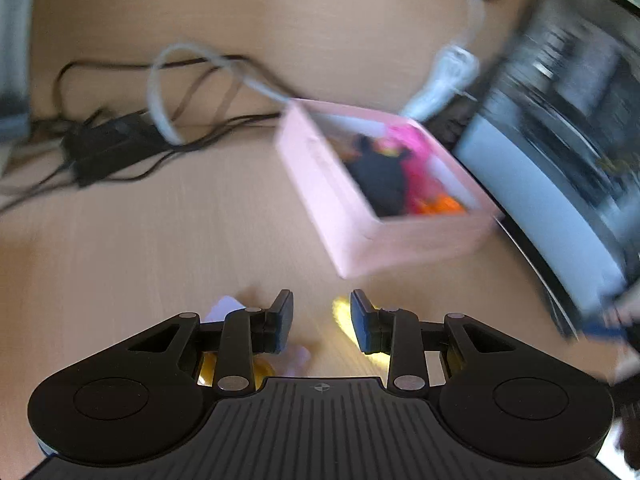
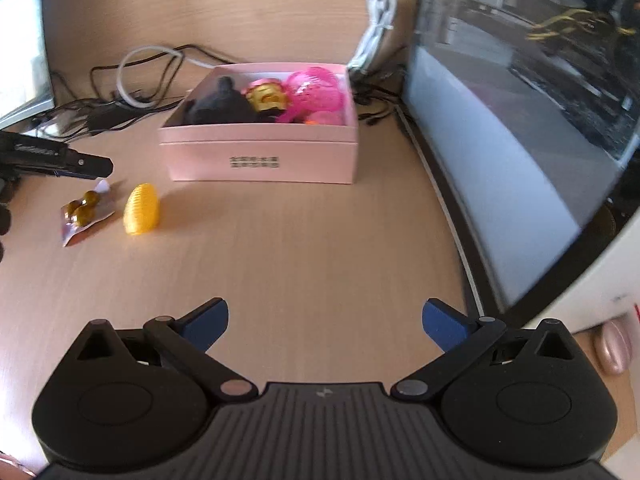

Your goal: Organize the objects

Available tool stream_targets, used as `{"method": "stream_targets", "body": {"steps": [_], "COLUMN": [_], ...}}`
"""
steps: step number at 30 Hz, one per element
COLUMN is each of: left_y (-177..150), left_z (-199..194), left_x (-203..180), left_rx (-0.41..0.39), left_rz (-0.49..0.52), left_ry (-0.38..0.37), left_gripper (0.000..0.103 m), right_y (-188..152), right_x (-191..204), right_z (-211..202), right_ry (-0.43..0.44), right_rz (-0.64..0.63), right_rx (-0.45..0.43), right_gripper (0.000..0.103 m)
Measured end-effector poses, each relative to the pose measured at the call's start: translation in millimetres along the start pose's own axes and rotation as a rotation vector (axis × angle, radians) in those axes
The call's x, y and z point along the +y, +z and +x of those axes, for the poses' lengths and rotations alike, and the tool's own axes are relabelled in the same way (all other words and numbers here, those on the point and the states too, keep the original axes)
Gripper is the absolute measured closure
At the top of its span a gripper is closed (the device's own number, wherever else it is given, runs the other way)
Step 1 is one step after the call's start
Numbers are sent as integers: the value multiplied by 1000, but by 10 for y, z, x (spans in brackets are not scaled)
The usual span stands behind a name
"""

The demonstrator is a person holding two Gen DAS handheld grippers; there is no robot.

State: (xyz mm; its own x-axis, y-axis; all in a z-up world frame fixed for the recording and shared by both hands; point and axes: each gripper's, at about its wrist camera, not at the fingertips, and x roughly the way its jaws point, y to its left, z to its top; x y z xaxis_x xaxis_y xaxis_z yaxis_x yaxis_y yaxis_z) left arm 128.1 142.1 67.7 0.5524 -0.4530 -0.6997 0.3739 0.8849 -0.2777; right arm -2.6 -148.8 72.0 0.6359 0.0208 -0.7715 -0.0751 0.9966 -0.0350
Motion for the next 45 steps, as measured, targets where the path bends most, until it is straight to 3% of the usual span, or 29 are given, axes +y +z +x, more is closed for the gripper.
{"method": "stream_targets", "body": {"steps": [3,8,11,14,16,21,24,26,34,36,45], "left_y": [-10,6,42,31,38,33,52,80,78,67,-212], "left_z": [1,109,201,287,321,433,550,627,787,775,218], "left_x": [-220,-447,-602,-656,-587,-521,-513,-476,-397,-391,-443], "left_rx": [14,-38,-31,-7,10,36,38,42,47,39,12], "left_rz": [62,-8,143,264,228,89,21,-29,-93,-109,-139], "left_ry": [-22,0,16,83,116,84,122,152,222,214,119], "left_gripper": [69,69,68,67,67,67,67,62,60,68,68], "right_y": [10,-45,-97,-156,-200,-261,-262,-270,-313,-302,-93], "right_x": [90,175,136,51,-9,-73,-72,-65,-61,-69,78], "right_z": [35,-21,-49,-43,-39,-22,-37,-40,-24,-17,222], "right_ry": [14,28,21,14,11,3,2,2,-4,-1,93], "right_rz": [-16,-46,-50,-18,6,32,27,20,-12,-12,-35], "right_rx": [5,-10,-14,1,13,34,31,32,58,59,70], "right_gripper": [0,0,0,0,0,0,0,0,0,0,0]}}
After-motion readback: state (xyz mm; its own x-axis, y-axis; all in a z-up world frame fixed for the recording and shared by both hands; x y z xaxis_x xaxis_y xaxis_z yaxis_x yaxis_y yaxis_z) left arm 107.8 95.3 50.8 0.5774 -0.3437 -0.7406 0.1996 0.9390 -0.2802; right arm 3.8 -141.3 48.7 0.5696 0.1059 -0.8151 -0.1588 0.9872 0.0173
